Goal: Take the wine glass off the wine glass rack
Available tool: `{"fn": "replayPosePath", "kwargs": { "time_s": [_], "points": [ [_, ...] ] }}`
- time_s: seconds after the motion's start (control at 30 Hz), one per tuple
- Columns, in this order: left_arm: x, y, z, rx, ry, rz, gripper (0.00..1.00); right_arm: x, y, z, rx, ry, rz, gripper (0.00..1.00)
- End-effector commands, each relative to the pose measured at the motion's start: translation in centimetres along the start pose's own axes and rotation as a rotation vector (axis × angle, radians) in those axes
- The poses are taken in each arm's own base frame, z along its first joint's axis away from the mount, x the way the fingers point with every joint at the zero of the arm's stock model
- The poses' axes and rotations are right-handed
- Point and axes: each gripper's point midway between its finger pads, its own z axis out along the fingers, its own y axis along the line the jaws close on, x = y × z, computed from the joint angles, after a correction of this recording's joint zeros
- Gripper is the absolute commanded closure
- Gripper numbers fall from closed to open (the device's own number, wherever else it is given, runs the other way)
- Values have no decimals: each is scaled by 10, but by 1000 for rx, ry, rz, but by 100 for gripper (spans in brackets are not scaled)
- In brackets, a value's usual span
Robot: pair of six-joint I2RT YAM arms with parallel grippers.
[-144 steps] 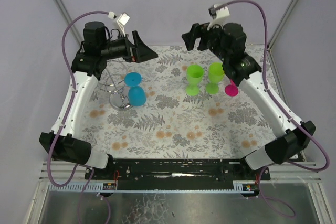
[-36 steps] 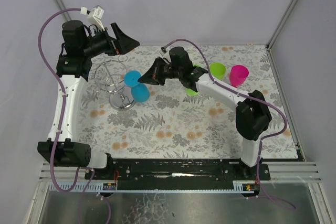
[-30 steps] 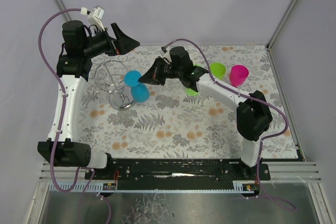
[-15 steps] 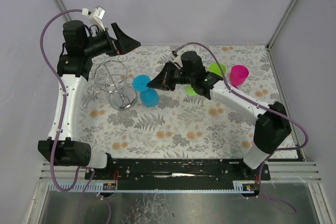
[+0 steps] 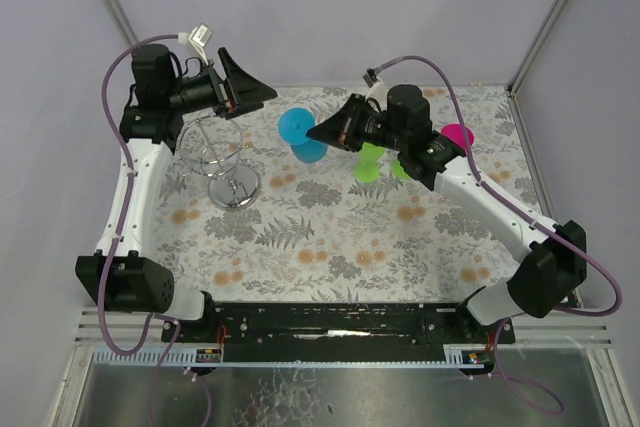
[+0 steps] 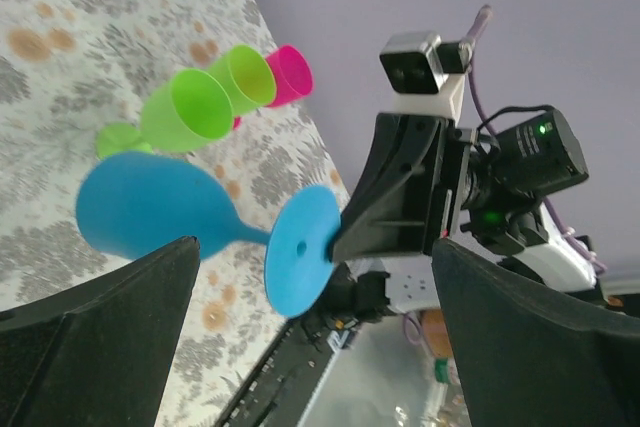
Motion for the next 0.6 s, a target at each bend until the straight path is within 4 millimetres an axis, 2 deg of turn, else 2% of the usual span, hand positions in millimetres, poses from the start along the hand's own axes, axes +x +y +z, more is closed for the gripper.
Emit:
{"fn": "replayPosePath", "kwargs": {
  "time_s": [0.0,0.2,0.4,0.47,0.53,0.57],
  "points": [
    [18,-12,7,94,83,-52,2,-20,25,-13,-89,-75,-93,100],
    [51,-17,28,121,170,-70,3,-20,30,-13,-119,-69,-100,100],
    [61,-19,36,137,207,-77,4,-19,27,-13,-127,-61,-90,100],
    [60,-20,37,146,211,-80,8,-18,26,-13,-129,-60,-84,100],
    [60,-23,36,162,218,-88,18,-18,24,-13,-130,-61,-80,100],
    [60,-24,37,166,220,-92,27,-17,24,-13,-132,-62,-78,100]
  ]
}}
